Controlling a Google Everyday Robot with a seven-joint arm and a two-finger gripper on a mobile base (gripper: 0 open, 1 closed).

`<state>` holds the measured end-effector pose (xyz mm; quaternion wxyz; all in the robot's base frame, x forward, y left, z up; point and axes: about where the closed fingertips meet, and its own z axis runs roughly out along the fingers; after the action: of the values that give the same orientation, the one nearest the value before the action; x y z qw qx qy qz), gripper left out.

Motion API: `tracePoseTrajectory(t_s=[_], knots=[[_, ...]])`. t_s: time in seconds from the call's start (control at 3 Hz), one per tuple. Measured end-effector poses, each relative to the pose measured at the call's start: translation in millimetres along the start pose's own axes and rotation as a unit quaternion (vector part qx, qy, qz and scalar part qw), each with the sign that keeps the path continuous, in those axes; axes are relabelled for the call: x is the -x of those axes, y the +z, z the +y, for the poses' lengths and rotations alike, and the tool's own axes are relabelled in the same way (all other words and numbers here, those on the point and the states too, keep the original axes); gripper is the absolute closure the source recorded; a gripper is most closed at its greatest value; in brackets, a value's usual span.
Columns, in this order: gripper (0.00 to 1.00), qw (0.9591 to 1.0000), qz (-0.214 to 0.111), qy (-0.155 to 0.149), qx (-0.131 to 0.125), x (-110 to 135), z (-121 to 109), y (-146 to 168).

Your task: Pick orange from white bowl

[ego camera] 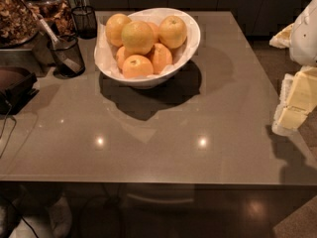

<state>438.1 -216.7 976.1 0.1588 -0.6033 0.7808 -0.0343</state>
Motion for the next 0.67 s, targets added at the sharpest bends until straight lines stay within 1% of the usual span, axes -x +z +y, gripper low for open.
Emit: tracePoseTrajectory(t_s=[0.33,0.67], knots=[[0.0,1.0,0.0,0.0,0.0,0.0,0.0,0.0],[0.0,0.999,-0.009,0.022,-0.037,10.5,-9.8,-2.9]])
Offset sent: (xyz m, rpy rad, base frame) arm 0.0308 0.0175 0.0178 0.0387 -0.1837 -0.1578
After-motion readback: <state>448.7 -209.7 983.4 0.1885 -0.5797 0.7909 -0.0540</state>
